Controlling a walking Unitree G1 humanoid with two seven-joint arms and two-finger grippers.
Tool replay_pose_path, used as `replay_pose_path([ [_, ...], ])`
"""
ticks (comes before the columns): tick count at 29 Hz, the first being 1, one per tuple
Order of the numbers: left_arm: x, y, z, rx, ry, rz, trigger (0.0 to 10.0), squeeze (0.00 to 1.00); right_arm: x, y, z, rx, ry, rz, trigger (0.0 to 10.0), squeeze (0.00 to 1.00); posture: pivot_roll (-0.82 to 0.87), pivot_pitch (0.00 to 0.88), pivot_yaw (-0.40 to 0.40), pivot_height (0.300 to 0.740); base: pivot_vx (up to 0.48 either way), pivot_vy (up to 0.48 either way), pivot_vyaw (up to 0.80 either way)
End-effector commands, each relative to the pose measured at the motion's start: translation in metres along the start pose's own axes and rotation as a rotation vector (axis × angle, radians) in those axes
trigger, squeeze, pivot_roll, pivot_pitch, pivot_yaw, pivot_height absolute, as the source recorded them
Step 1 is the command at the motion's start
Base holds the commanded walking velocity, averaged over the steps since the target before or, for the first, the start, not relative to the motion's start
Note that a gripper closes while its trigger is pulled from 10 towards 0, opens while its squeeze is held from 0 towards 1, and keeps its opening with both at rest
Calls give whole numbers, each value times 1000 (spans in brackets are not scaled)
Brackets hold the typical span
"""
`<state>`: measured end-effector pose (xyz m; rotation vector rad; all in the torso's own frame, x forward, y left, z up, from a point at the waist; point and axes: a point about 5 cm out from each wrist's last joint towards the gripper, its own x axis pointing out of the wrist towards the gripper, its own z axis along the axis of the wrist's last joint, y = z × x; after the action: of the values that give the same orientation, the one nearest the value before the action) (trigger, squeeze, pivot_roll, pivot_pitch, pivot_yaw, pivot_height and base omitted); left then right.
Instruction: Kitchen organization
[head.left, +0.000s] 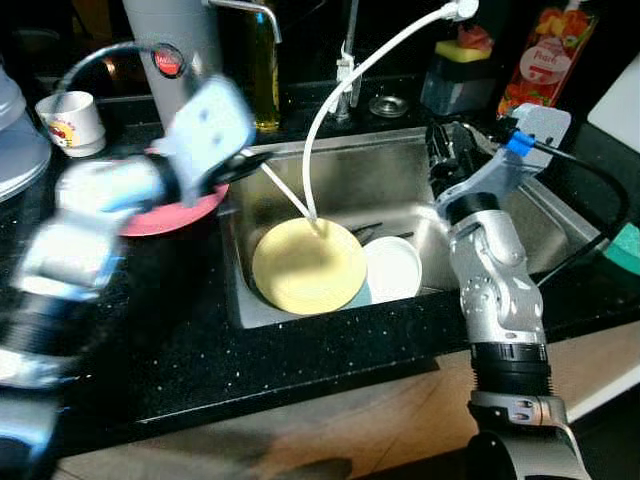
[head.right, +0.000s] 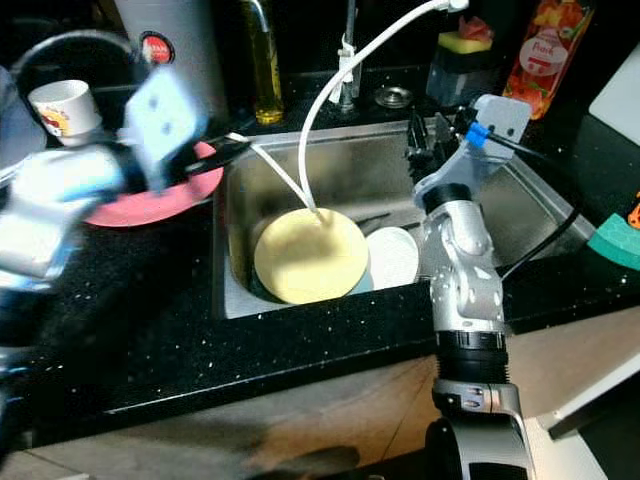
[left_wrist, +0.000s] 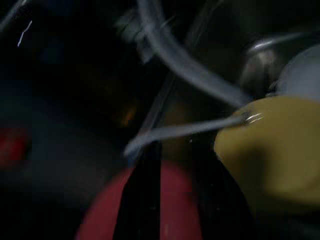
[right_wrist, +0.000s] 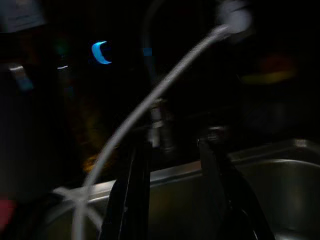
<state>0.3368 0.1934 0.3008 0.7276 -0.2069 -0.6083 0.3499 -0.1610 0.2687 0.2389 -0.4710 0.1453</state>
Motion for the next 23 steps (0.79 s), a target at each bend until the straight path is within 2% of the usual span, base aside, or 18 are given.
replay_pose_path([
  [1, -5, 18, -10, -132, 73, 173, 10000, 0, -3, 8, 0, 13, -1, 66, 10000, 122, 150, 60, 23, 740, 0, 0, 0],
  [2, -5, 18, -10, -132, 73, 173, 10000, 0, -3, 8, 0, 13, -1, 66, 10000, 122, 150, 60, 23, 740, 0, 0, 0],
  [3, -10, 33, -18, -283, 105, 338, 10000, 0, -5, 16, 0, 22, -5, 125, 10000, 122, 156, 65, 26, 740, 0, 0, 0],
  [4, -10, 33, -18, -283, 105, 338, 10000, 0, -5, 16, 0, 22, -5, 125, 10000, 122, 156, 65, 26, 740, 0, 0, 0],
  [5, -17, 45, -29, -425, 140, 494, 10000, 0, -7, 24, 0, 31, -8, 183, 10000, 122, 156, 65, 26, 740, 0, 0, 0],
  [6, -32, 57, -51, -688, 179, 731, 10000, 0, -10, 38, 0, 21, -7, 284, 10000, 118, 161, 71, 19, 740, 0, 0, 0],
  [7, -32, 57, -51, -688, 179, 731, 10000, 0, -10, 38, 0, 21, -7, 284, 10000, 118, 161, 71, 19, 740, 0, 0, 0],
  [8, -41, 59, -65, -827, 191, 835, 10000, 0, -12, 45, -1, -1, -1, 341, 10000, 122, 158, 74, 14, 740, 0, 0, 0],
  [10, -43, 59, -68, -863, 194, 855, 10000, 0, -13, 47, -1, -7, 1, 357, 10000, 122, 158, 74, 14, 740, 0, 0, 0],
  [12, -45, 56, -75, -939, 209, 913, 10000, 0, -14, 49, 0, 0, -2, 379, 10000, 122, 157, 78, 9, 740, 0, 0, 0],
  [13, -45, 56, -75, -939, 209, 913, 10000, 0, -14, 49, 0, 0, -2, 379, 10000, 122, 157, 78, 9, 740, 0, 0, 0],
  [14, -46, 53, -79, -1003, 231, 933, 10000, 75, -14, 49, 1, 4, -5, 384, 10000, 118, 157, 78, 9, 740, 0, 0, 0],
  [15, -46, 49, -83, -1066, 251, 955, 10000, 451, -14, 49, 2, 6, -8, 387, 10000, 125, 154, 81, 9, 740, 0, 0, 0],
  [16, -46, 49, -83, -1066, 251, 955, 10000, 451, -14, 49, 2, 6, -8, 387, 10000, 125, 154, 81, 9, 740, 0, 0, 0],
  [17, -44, 39, -92, -1179, 312, 983, 10000, 886, -15, 49, 3, 17, -10, 395, 10000, 122, 154, 81, 9, 740, 0, 0, 0],
  [18, -44, 35, -95, -1220, 333, 995, 10000, 1000, -15, 50, 3, 22, -8, 412, 10000, 122, 154, 81, 9, 740, 0, 0, 0],
  [19, -43, 31, -98, -1270, 366, 1007, 10000, 1000, -18, 53, 2, 14, 5, 451, 10000, 122, 154, 81, 9, 740, 0, 0, 0],
  [23, -42, 26, -102, -1340, 405, 1014, 10000, 1000, -23, 59, -3, -36, 36, 528, 10000, 114, 149, 84, 9, 740, 0, 0, 0],
])
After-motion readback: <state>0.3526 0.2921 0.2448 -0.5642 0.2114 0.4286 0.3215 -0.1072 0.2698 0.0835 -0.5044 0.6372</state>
